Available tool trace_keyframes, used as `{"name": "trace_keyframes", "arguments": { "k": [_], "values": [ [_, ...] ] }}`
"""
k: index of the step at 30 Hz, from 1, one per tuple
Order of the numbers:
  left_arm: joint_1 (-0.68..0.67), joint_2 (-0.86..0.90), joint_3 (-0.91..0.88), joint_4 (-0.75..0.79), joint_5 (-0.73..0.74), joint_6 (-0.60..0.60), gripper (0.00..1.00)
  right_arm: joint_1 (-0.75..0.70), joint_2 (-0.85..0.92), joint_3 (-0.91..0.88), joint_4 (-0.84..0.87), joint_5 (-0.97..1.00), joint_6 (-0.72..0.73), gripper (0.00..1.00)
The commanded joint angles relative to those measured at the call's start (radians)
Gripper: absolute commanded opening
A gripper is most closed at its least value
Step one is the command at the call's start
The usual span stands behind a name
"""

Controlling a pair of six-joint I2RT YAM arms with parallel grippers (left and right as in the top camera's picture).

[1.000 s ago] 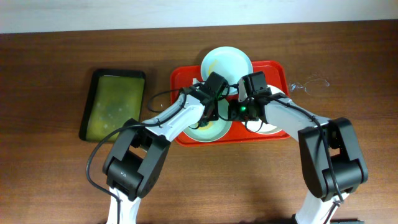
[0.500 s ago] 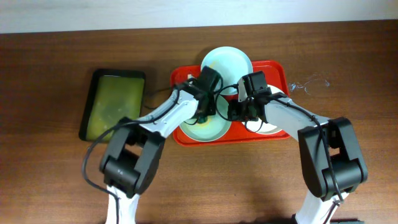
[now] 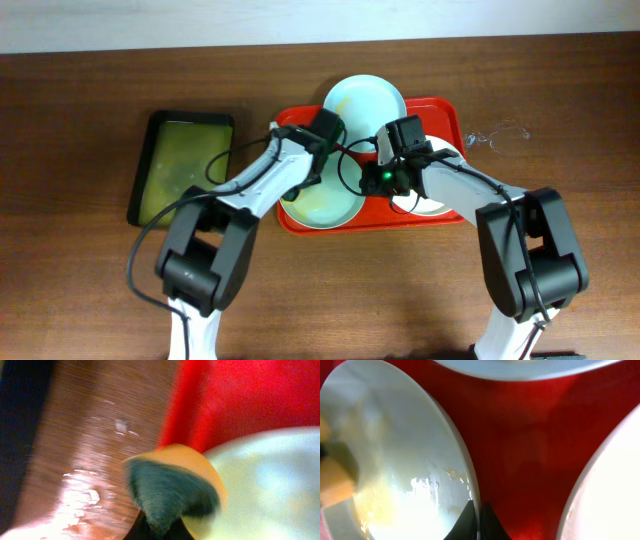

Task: Clean dirty plates on tray and stack at the side
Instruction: 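Lift the pale green plate with the right gripper and set it right of the tray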

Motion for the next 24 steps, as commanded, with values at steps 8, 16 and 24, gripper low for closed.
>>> {"name": "trace_keyframes", "arguments": {
  "k": [8, 16, 24],
  "values": [
    [0.204, -0.205, -0.068, 0.082, 0.089, 0.021, 0.0, 0.09, -0.288, 0.23, -0.349, 0.597, -0.098, 0.04],
    [0.205, -0.205, -0.126, 0.156, 0.016, 0.02, 0.0, 0.349, -0.302, 0.376, -0.263, 1.417, -0.536, 0.04],
    [0.205, -0.205, -0.126, 0.163, 0.024, 0.02, 0.0, 0.38, -0.302, 0.376, -0.157, 1.693, -0.879, 0.04]
  ]
}}
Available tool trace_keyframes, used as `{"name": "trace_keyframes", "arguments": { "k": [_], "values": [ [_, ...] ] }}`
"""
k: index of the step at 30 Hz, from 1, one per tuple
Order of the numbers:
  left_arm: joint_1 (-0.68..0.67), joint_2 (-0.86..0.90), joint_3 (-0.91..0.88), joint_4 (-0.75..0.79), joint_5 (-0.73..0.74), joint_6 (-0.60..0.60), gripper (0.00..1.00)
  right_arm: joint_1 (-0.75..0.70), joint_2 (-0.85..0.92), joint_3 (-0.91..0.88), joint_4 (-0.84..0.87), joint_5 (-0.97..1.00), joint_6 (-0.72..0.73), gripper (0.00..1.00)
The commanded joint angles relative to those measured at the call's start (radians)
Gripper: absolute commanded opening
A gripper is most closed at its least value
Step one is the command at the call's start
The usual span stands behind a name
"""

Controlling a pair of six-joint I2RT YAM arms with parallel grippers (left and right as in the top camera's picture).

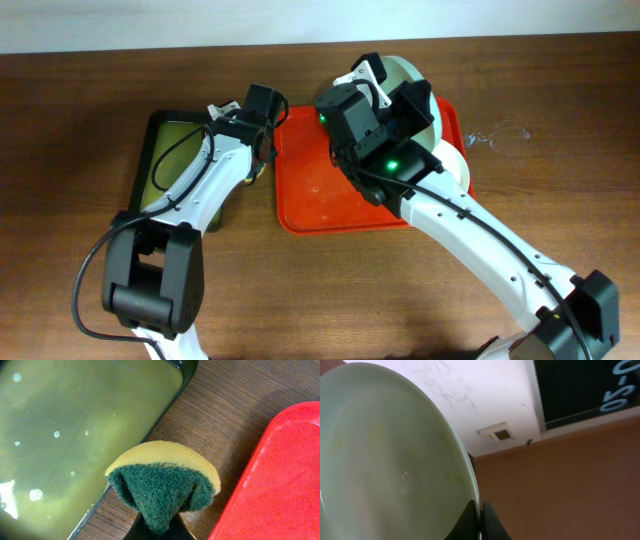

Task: Clean dirty plates on tray and stack at the side
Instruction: 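Lift the pale green plate with the right gripper and set it right of the tray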

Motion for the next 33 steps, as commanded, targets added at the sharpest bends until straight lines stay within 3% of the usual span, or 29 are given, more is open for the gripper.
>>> {"name": "trace_keyframes", "arguments": {
  "k": [1, 2, 3, 4, 5, 7, 9, 13, 16, 18, 19, 20, 24, 27, 30, 33],
  "values": [
    [0.0, -0.008, -0.006, 0.002, -0.01, 0.011, 0.0, 0.011, -0.019, 0.024, 0.003, 0.077, 0.003, 0.04],
    [0.0, -0.008, -0.006, 0.002, -0.011, 0.012, 0.0, 0.006, -0.019, 0.017, -0.013, 0.068, 0.145, 0.04],
    [0.0, -0.008, -0.006, 0.002, -0.01, 0.012, 0.0, -0.023, -0.016, 0.005, -0.142, -0.123, 0.307, 0.04],
    [0.0, -0.008, -0.006, 0.002, -0.01, 0.012, 0.0, -0.105, 0.009, 0.001, -0.286, -0.599, 0.313, 0.04],
    [0.0, -0.008, -0.006, 0.002, -0.006, 0.012, 0.0, -0.195, 0.019, 0.001, -0.32, -0.801, 0.407, 0.04],
    [0.0, -0.008, -0.006, 0.002, -0.006, 0.012, 0.0, -0.398, -0.005, 0.004, -0.294, -1.027, 0.711, 0.04],
    [0.0, -0.008, -0.006, 0.002, -0.007, 0.012, 0.0, -0.699, -0.01, 0.003, -0.275, -1.341, 0.732, 0.04],
    [0.0, -0.008, -0.006, 0.002, -0.007, 0.012, 0.0, -1.047, 0.107, 0.001, -0.296, -1.365, 0.733, 0.04],
    [0.0, -0.008, -0.006, 0.002, -0.006, 0.012, 0.0, -1.175, 0.244, 0.001, -0.206, -1.365, 0.733, 0.04],
    [0.0, -0.008, -0.006, 0.002, -0.002, 0.011, 0.0, -1.196, 0.308, 0.001, -0.152, -1.361, 0.732, 0.05],
    [0.0, -0.008, -0.006, 0.003, 0.005, 0.012, 0.0, -1.196, 0.322, 0.001, -0.131, -1.361, 0.732, 0.26],
    [0.0, -0.008, -0.006, 0.006, 0.017, 0.011, 0.0, -1.194, 0.321, 0.003, -0.108, -1.363, 0.732, 0.61],
    [0.0, -0.008, -0.006, 0.006, 0.02, 0.011, 0.0, -1.176, 0.198, 0.117, -0.156, -1.37, 0.728, 0.62],
    [0.0, -0.008, -0.006, 0.01, 0.039, 0.011, 0.0, -1.0, 0.146, 0.139, -0.101, -1.499, 0.728, 0.62],
    [-0.001, -0.008, -0.006, 0.01, 0.042, 0.012, 0.0, -0.73, 0.276, 0.139, 0.013, -1.47, 0.725, 0.62],
    [-0.001, -0.008, -0.006, 0.01, 0.042, 0.012, 0.0, -0.597, 0.445, 0.139, 0.114, -1.343, 0.725, 0.62]
  ]
}}
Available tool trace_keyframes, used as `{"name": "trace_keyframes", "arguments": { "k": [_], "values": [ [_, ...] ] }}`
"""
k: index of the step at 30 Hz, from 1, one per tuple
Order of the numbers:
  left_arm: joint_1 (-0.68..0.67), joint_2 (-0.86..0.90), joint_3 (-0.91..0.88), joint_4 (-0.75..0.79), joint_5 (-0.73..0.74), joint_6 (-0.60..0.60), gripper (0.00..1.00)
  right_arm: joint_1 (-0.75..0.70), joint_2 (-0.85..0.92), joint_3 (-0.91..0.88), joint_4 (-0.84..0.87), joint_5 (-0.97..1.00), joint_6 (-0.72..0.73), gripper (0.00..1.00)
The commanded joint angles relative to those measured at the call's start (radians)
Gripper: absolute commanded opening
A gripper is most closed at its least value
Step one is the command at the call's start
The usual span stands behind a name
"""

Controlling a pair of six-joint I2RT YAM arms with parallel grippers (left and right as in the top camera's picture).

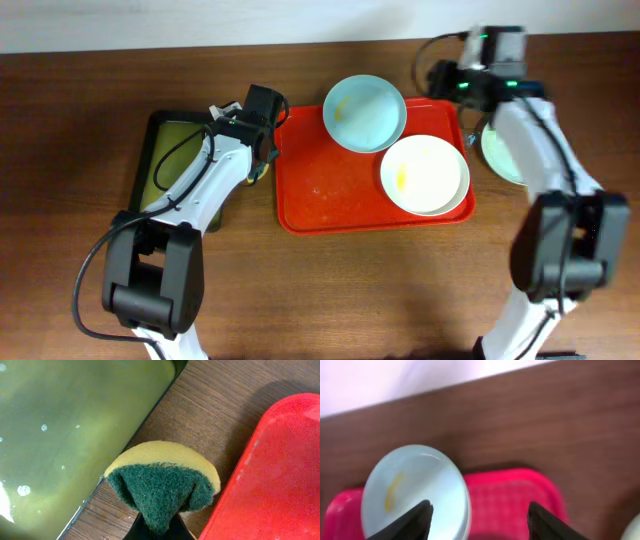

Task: Clean dirty plates on tray and stack at the side
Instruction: 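Lift the pale green plate with the right gripper and set it right of the tray, then grasp the light blue plate rim with the right gripper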

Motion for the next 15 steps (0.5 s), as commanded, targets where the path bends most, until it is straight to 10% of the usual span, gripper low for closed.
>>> {"name": "trace_keyframes", "arguments": {
  "k": [1, 6, 10, 15],
  "values": [
    [-0.001, -0.008, -0.003, 0.002, 0.003, 0.012, 0.0, 0.09, 0.176, 0.004, 0.086, 0.099, 0.001, 0.59],
    [-0.001, -0.008, -0.003, 0.002, 0.003, 0.012, 0.0, 0.133, 0.267, 0.003, 0.115, 0.099, 0.002, 0.43],
    [-0.001, -0.008, -0.003, 0.002, 0.003, 0.012, 0.0, 0.135, 0.267, 0.003, 0.064, 0.063, 0.002, 0.04],
    [-0.001, -0.008, -0.003, 0.003, 0.003, 0.012, 0.0, 0.2, 0.174, 0.004, -0.045, -0.235, 0.001, 0.04]
  ]
}}
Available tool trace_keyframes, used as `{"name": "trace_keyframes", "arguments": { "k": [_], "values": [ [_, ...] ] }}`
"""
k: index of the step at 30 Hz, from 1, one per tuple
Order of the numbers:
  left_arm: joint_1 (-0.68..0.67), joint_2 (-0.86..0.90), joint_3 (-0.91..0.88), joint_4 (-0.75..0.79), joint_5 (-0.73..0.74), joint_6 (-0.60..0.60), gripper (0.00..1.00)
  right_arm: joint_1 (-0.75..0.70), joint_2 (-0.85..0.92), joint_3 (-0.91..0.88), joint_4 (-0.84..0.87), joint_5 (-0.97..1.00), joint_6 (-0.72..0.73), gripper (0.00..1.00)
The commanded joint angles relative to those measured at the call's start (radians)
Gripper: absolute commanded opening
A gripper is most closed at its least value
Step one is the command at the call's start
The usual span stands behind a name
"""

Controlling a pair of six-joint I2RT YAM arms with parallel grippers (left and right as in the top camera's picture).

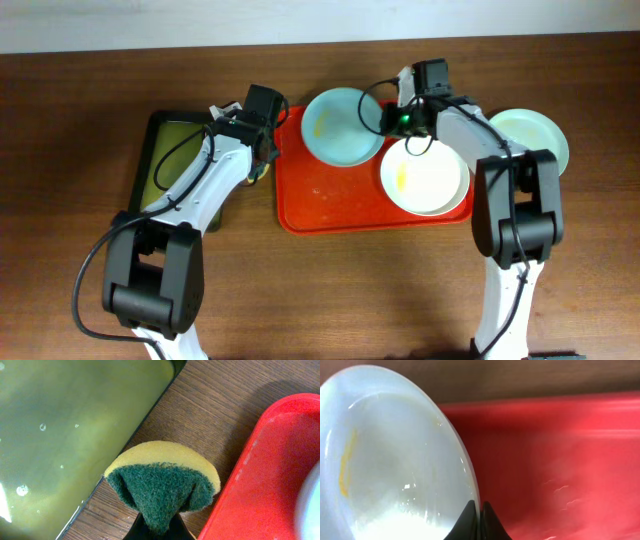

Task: Clean dirty plates on tray and stack at the side
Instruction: 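Grasp the light blue plate rim with the right gripper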

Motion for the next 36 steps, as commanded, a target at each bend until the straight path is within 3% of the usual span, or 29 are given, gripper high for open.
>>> {"name": "trace_keyframes", "arguments": {
  "k": [1, 3, 8, 9, 10, 11, 12, 13, 14, 17, 21, 24, 27, 32, 36],
  "values": [
    [-0.001, -0.008, -0.002, 0.002, 0.0, 0.012, 0.0, 0.089, -0.126, 0.0, -0.147, 0.016, 0.003, 0.04],
    [-0.002, -0.008, -0.002, 0.002, 0.0, 0.011, 0.0, 0.143, -0.15, 0.0, -0.309, 0.163, 0.006, 0.04],
    [-0.002, -0.008, -0.014, 0.01, 0.003, 0.011, 0.0, 0.172, -0.15, 0.0, -0.456, 0.296, 0.035, 0.04],
    [-0.002, -0.008, -0.014, 0.01, 0.004, 0.011, 0.0, 0.172, -0.15, -0.003, -0.463, 0.293, 0.036, 0.14],
    [-0.002, -0.008, -0.014, 0.01, 0.003, 0.012, 0.0, 0.173, -0.15, -0.009, -0.467, 0.268, 0.036, 0.21],
    [-0.002, -0.008, -0.014, 0.009, 0.004, 0.012, 0.0, 0.174, -0.15, -0.031, -0.456, 0.216, 0.035, 0.19],
    [-0.002, -0.008, -0.014, 0.008, 0.004, 0.012, 0.0, 0.174, -0.15, -0.054, -0.436, 0.199, 0.036, 0.06],
    [-0.002, -0.008, -0.016, 0.008, 0.003, 0.012, 0.0, 0.174, -0.149, -0.078, -0.413, 0.193, 0.036, 0.04],
    [-0.002, -0.008, -0.016, 0.003, 0.004, 0.012, 0.0, 0.174, -0.149, -0.132, -0.358, 0.193, 0.036, 0.21],
    [-0.002, -0.008, -0.019, -0.007, 0.004, 0.012, 0.0, 0.174, -0.148, -0.188, -0.282, 0.193, 0.028, 0.3],
    [-0.002, -0.008, -0.055, 0.009, 0.003, 0.012, 0.0, 0.187, -0.217, -0.163, -0.337, 0.207, 0.009, 0.29],
    [-0.002, -0.008, -0.055, 0.018, 0.003, 0.012, 0.0, 0.198, -0.339, -0.162, -0.446, 0.34, 0.245, 0.31],
    [-0.002, -0.008, -0.055, 0.024, 0.003, 0.012, 0.0, 0.198, -0.318, -0.18, -0.478, 0.298, 0.292, 0.31],
    [-0.002, -0.008, -0.055, 0.024, 0.003, 0.012, 0.0, 0.235, -0.315, -0.362, -0.302, 0.207, 0.351, 0.31],
    [-0.002, -0.008, -0.055, 0.024, 0.003, 0.012, 0.0, 0.246, -0.313, -0.372, -0.278, 0.22, 0.377, 0.31]
  ]
}}
